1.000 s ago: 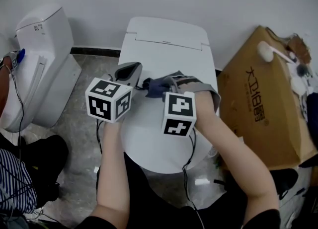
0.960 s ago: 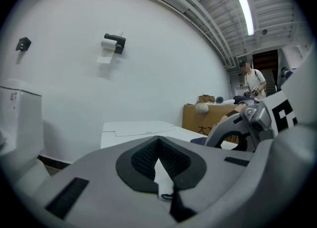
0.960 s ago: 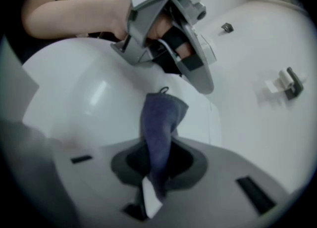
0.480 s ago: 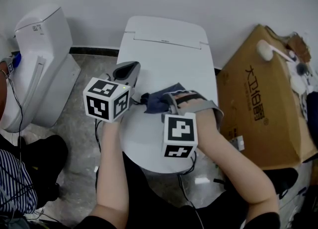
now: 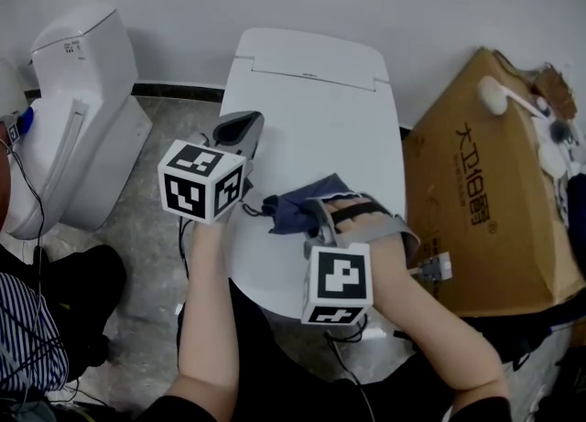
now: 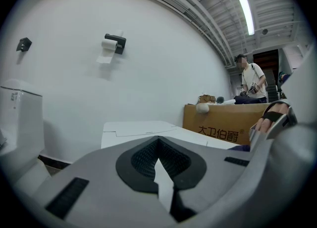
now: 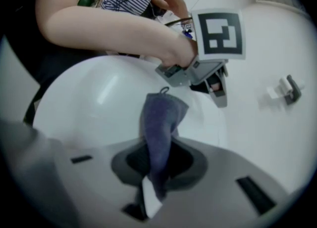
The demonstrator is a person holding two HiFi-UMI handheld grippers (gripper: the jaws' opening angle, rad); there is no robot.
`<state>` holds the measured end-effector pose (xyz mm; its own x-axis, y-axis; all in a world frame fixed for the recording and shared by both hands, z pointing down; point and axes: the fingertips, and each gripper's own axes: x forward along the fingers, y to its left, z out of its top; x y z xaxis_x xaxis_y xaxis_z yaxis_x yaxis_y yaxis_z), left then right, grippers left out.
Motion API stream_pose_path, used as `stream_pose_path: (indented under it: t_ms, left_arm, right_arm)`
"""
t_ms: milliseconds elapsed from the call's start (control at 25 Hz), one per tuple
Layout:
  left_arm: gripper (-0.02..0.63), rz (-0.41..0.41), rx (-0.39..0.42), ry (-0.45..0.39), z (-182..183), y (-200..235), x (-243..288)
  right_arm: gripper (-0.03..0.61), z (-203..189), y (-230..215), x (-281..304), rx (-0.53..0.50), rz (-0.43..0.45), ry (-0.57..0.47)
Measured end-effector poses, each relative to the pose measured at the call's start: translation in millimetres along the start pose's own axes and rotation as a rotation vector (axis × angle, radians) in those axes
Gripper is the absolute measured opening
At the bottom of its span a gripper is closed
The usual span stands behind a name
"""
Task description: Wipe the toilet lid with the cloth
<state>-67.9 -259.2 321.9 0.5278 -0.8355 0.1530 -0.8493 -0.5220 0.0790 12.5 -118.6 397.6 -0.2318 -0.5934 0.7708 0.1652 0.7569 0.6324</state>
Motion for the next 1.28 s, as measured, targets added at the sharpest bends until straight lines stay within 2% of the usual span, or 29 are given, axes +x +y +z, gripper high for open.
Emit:
stream_pose_path:
  t_ms: [560, 760, 880, 1000, 1120, 1280]
  left_arm:
    - [0.015, -0.003, -0.001, 0.006, 0, 0, 1]
    - [0.015, -0.003, 0.005, -0.029, 5, -2, 1]
    - [0.015, 0.02, -0.01, -0.09, 12, 10, -12]
    - [0.015, 0.044, -0.026, -0.146, 23, 30, -31]
    - [0.015, 0.061, -0.027, -0.159, 28, 39, -46]
    - [0.015, 0.069, -0.049, -0.14, 16, 46, -52]
  right_arm:
    - [0.066, 16, 29, -24, 0.003, 0.013, -0.035]
    - [0.066, 9, 25, -25, 0.055, 0.051, -0.086]
    - [0.066, 1, -13, -18, 0.081, -0.016, -0.083]
    - [0.066, -2, -75, 7, 0.094, -0.102, -0.072]
    - [0.066, 5, -137, 47, 0.082, -0.156, -0.053]
    - [0.066, 16, -204, 97, 0.067, -0.207, -0.006]
